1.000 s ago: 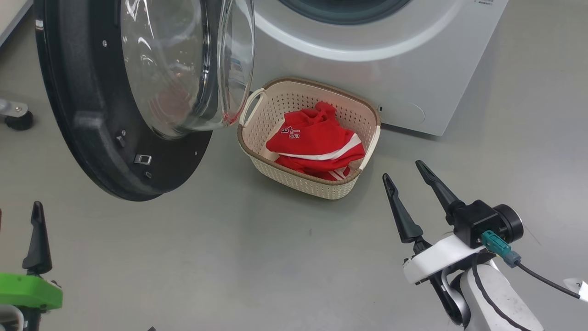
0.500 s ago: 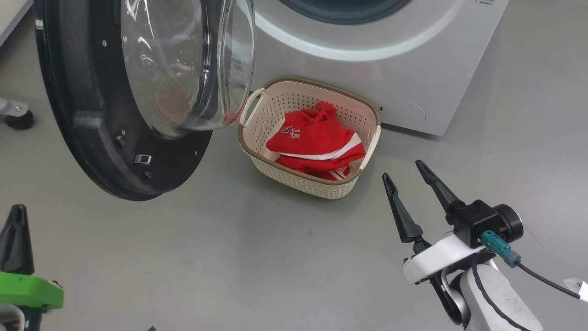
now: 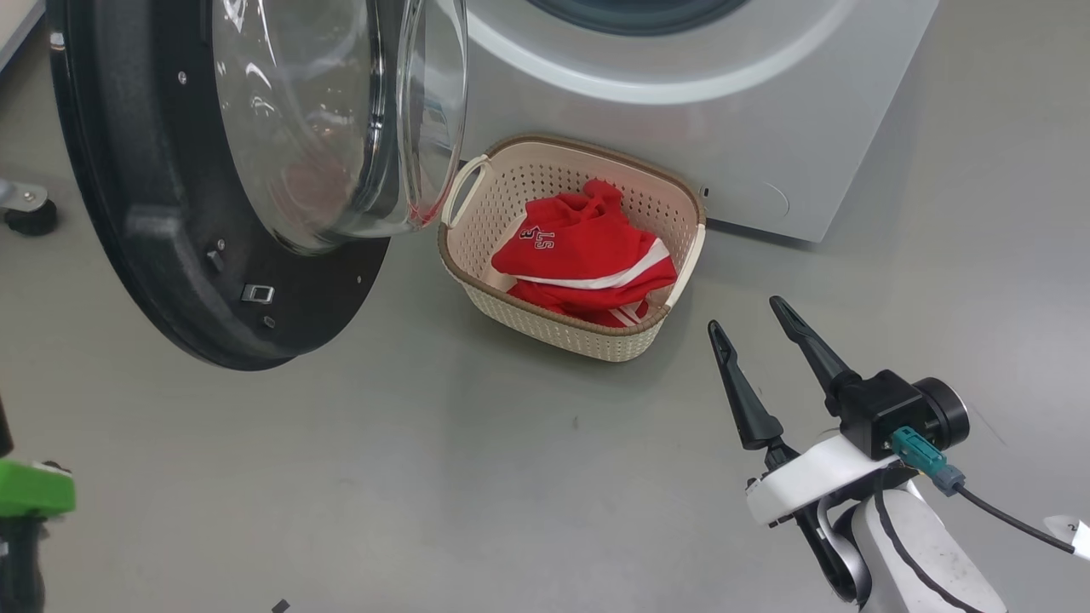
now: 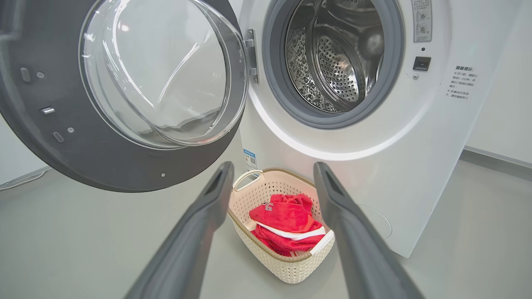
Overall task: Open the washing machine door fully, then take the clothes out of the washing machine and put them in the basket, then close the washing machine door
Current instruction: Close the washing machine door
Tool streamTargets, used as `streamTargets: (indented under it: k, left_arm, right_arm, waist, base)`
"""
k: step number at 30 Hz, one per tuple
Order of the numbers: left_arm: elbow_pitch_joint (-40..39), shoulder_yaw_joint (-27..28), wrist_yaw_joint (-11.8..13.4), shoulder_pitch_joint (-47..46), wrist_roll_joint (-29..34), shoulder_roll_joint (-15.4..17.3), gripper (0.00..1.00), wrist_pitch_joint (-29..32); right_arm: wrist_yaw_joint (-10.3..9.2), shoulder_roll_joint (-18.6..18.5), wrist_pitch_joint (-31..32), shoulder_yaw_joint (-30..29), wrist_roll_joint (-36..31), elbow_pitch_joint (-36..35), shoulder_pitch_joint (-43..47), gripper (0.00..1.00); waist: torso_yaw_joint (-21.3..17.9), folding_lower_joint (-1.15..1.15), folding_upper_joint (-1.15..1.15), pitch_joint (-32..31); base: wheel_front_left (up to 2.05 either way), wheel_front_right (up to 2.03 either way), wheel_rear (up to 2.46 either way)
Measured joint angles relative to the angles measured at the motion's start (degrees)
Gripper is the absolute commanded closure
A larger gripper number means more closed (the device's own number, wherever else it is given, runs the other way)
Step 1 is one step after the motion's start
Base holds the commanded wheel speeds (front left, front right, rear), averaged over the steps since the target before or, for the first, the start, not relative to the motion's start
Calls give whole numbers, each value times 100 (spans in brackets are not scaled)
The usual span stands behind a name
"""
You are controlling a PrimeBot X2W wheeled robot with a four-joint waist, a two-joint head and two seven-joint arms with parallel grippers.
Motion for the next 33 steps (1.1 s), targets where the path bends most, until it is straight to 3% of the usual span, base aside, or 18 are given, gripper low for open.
streamTargets:
  k: [5, 9, 16, 26, 33]
  left_arm:
    - [-96, 156, 0, -277, -510, 133, 100, 58]
    - [-89, 322, 0, -598, -1146, 148, 100, 437]
    - [396, 990, 25, -1102, -2943, -255, 100, 1646]
    - [931, 1637, 762, -1691, -4870, -608, 100, 3274]
    - [1067, 2017, 1314, -1947, -5460, -587, 100, 3914]
  right_arm:
    - [0, -2, 0, 19, -2, -36, -2, 0]
    - [1, -13, 0, 30, -8, -48, -7, 0]
    - [5, -15, 0, 91, -19, -40, -22, 0]
    - [14, -12, 0, 155, -20, -21, -67, 0]
    - [14, -10, 0, 186, -20, 12, -113, 0]
  waist:
    - [-10, 0, 0, 54]
    - [-25, 0, 0, 114]
    - [-73, 0, 0, 196]
    - [-158, 0, 0, 245]
    - [-229, 0, 0, 272]
  base:
    - [0, 0, 0]
    - [0, 0, 0]
    - [0, 0, 0]
    - [0, 0, 0]
    - [0, 0, 0]
